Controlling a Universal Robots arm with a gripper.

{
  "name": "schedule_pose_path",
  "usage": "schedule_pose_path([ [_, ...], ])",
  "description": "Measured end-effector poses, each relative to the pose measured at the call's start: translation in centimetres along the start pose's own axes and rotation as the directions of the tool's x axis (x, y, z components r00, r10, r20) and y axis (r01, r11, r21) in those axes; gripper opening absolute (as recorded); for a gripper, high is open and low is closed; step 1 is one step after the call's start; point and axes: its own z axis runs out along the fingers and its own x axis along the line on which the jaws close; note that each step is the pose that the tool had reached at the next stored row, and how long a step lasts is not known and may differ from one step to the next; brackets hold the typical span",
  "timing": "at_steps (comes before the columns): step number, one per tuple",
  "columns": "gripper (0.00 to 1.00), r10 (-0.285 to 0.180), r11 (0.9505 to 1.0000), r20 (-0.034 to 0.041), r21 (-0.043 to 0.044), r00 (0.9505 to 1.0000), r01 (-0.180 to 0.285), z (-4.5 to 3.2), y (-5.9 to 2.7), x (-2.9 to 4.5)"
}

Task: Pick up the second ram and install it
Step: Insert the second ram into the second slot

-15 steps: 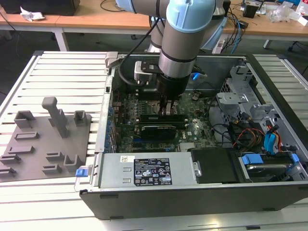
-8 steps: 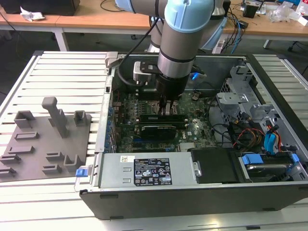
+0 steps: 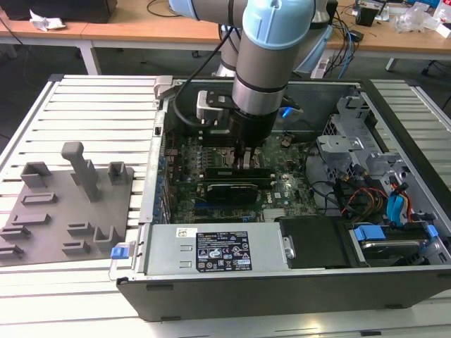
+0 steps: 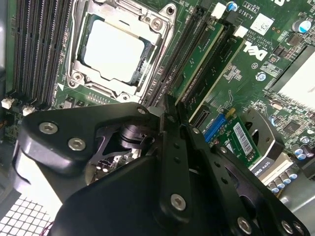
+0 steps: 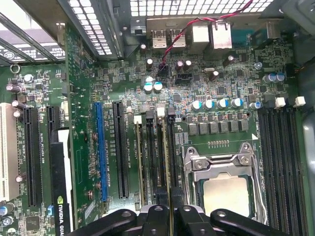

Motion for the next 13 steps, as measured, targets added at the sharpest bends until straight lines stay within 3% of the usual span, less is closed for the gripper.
schedule_pose_path([
  [13, 0.14, -0.003, 1.0000, 0.0009, -0.0002, 1.0000, 0.003, 0.29, -0.04, -0.04],
])
